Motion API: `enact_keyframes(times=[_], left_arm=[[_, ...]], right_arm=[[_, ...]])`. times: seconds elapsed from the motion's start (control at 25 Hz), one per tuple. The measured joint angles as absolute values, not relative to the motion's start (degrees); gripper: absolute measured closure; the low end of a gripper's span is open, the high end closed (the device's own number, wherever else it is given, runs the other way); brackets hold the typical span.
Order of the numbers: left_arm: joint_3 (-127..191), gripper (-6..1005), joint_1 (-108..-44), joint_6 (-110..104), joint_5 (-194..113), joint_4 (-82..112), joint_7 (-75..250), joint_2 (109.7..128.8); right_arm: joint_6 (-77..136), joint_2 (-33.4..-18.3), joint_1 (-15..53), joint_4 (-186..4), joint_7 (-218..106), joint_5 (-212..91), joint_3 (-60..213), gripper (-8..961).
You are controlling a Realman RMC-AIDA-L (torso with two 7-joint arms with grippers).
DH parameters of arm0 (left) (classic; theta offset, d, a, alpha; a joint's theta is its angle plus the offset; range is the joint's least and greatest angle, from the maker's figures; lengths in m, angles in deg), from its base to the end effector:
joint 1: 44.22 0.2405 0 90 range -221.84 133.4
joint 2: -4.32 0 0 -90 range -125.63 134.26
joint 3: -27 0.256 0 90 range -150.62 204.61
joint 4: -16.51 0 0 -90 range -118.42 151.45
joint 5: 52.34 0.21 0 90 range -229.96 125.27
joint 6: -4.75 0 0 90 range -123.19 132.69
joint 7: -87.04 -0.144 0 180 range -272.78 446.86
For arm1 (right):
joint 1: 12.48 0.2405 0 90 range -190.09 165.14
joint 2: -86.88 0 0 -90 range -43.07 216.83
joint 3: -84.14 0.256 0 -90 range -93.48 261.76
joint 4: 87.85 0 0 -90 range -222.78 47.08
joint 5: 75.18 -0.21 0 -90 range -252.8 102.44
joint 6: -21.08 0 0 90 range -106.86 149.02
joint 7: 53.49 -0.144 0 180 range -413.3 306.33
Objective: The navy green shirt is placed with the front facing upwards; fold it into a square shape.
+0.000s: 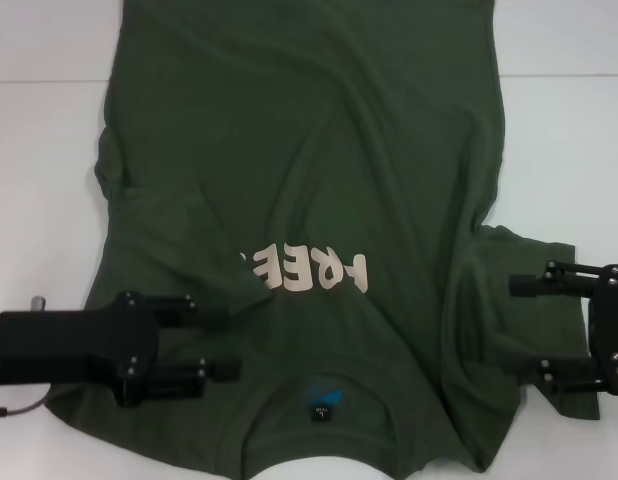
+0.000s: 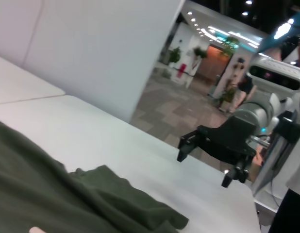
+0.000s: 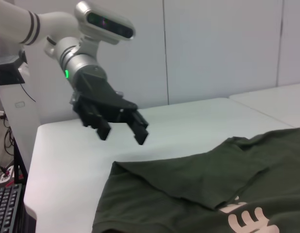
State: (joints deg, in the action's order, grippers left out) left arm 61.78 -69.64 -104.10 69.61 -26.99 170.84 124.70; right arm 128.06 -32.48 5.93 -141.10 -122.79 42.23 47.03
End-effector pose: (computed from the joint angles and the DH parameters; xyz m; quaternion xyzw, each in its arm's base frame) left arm -0.2675 0.2703 0.0117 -0.9360 -0.2385 -0.2589 0.0040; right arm 0.2891 0.2604 0.0437 -0.9637 0.1049 0.2172 0.1143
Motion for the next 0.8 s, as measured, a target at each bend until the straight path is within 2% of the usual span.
enact_keyframes(times=[0.36, 0.52, 0.8], left_arm=[[60.6, 348, -68.8, -106.2, 69.6, -26.4, 168.7, 124.78], [60.6, 348, -68.7, -106.5, 69.6, -26.4, 168.7, 124.98], [61.3, 348, -68.4, -106.3, 70.6, -26.4, 168.4, 125.12]], right_arm=[[130.9, -31.83, 5.3, -153.9, -136.7, 46.8, 46.9, 158], [133.1, -31.77, 7.9, -162.8, -148.6, 55.4, 45.9, 159], [135.0, -30.68, 15.5, -168.1, -166.0, 74.1, 39.9, 161]])
